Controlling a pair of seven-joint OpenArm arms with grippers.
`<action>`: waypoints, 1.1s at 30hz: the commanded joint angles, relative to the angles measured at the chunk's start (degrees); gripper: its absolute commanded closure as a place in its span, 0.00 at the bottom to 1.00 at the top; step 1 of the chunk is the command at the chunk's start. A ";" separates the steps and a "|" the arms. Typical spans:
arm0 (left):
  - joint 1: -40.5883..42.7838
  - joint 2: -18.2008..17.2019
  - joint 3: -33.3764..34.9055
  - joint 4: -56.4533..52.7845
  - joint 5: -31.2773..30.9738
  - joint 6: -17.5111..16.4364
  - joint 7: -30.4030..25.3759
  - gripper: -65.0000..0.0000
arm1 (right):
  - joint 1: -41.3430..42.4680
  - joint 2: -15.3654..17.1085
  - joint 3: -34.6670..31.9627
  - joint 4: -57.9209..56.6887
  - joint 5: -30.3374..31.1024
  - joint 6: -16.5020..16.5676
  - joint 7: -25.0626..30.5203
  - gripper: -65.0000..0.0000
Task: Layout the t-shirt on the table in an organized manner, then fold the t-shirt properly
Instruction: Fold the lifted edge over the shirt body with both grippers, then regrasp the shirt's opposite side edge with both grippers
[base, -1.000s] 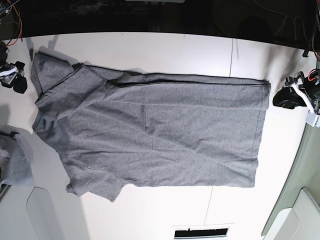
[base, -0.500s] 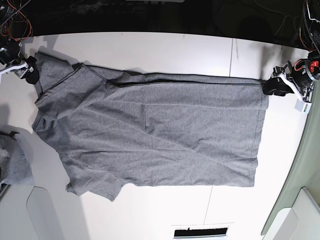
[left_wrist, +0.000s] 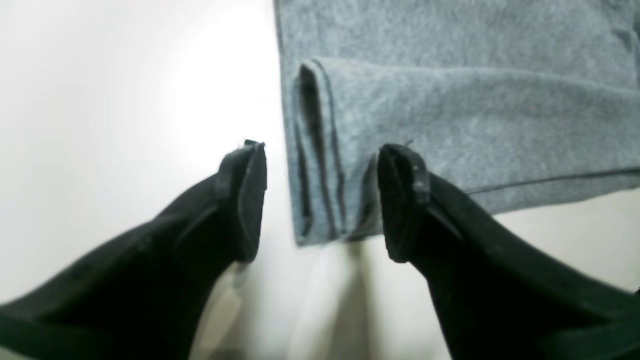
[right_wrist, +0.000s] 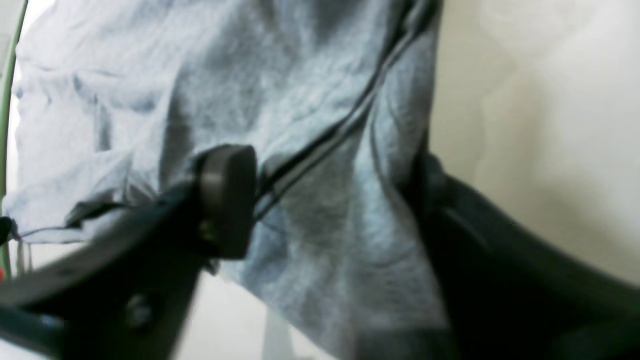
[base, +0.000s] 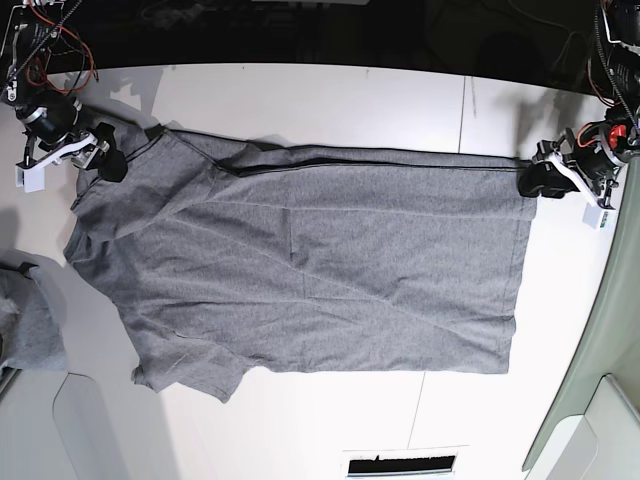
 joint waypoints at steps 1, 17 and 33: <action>-0.66 -0.83 -0.33 0.70 -0.13 -0.22 -1.16 0.54 | 0.94 0.63 0.17 0.61 0.07 -0.02 0.04 0.52; 4.92 -6.12 -0.35 8.59 -3.89 -2.29 7.21 1.00 | -2.97 1.68 6.36 3.69 4.83 1.07 -7.48 1.00; 12.11 -6.73 -0.35 15.72 -4.13 -2.29 7.19 0.91 | -9.77 2.14 7.91 9.99 6.05 1.46 -7.82 0.80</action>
